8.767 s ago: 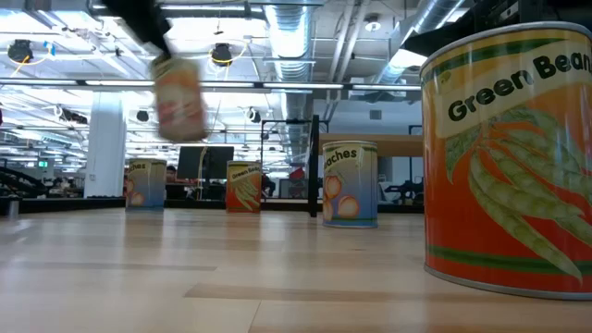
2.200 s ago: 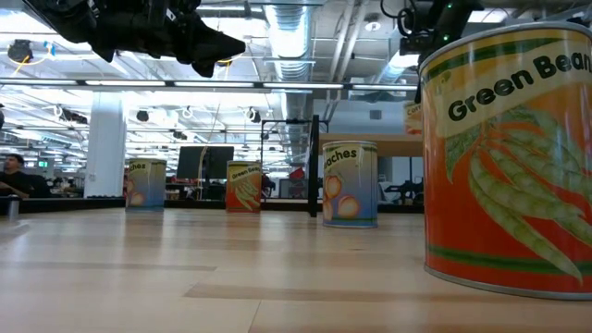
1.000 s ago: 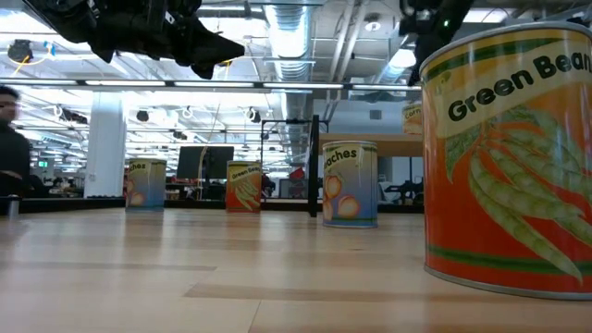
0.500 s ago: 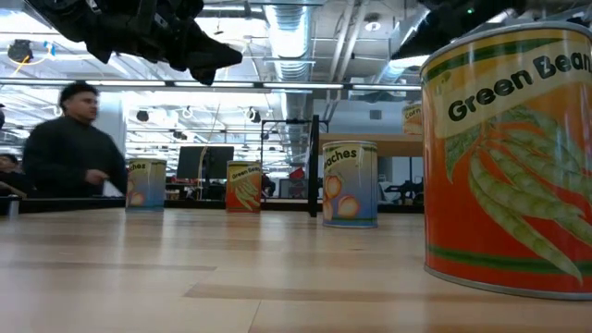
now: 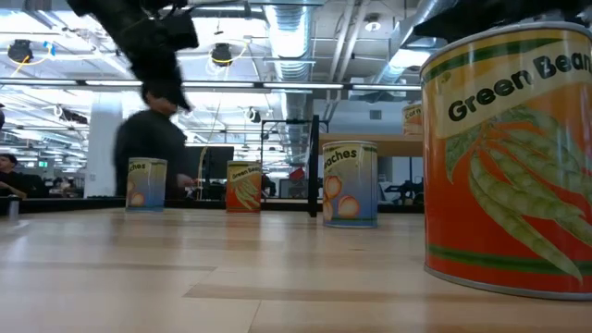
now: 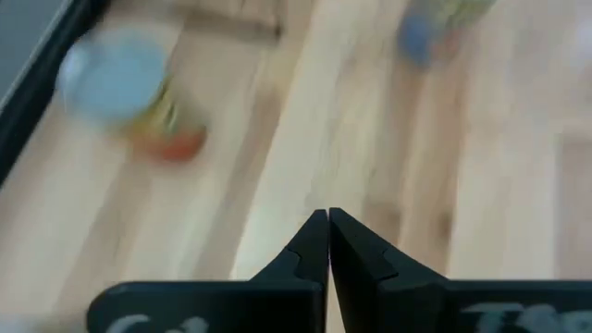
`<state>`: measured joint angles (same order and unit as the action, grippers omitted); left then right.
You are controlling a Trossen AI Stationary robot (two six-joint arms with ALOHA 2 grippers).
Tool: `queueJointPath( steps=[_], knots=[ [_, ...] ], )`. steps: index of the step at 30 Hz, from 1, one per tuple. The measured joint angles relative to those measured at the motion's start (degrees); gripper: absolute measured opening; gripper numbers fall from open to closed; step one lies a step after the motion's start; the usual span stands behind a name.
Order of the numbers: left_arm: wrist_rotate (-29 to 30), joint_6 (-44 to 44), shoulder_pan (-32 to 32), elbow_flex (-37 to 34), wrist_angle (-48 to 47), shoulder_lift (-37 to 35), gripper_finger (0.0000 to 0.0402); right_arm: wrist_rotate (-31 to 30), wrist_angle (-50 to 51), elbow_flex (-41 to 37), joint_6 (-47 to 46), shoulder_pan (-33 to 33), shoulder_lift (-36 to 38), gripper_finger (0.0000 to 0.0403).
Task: Pick and place cans onto a shelf
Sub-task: Put the top canned peaches on the shelf
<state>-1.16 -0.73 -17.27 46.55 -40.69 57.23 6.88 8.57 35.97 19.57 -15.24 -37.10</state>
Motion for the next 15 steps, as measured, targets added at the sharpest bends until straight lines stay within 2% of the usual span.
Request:
queueJointPath(
  steps=[5, 11, 15],
  knots=[
    [7.4, 1.5, -2.3, 0.9, -8.9, 0.0, 0.0009, -1.0, -3.6, -5.2, 0.5, 1.7, 2.6, 0.0004],
    [6.9, -2.7, -7.2, 0.9, -10.6, 0.1, 0.0056, 3.5, -10.1, -10.7, -6.7, 1.9, 4.7, 0.0003],
    [6.4, -5.7, -10.7, 0.9, -10.8, 0.1, 0.0095, 3.5, -17.2, -16.0, -9.3, 3.5, 3.2, 0.0004]
  ],
)
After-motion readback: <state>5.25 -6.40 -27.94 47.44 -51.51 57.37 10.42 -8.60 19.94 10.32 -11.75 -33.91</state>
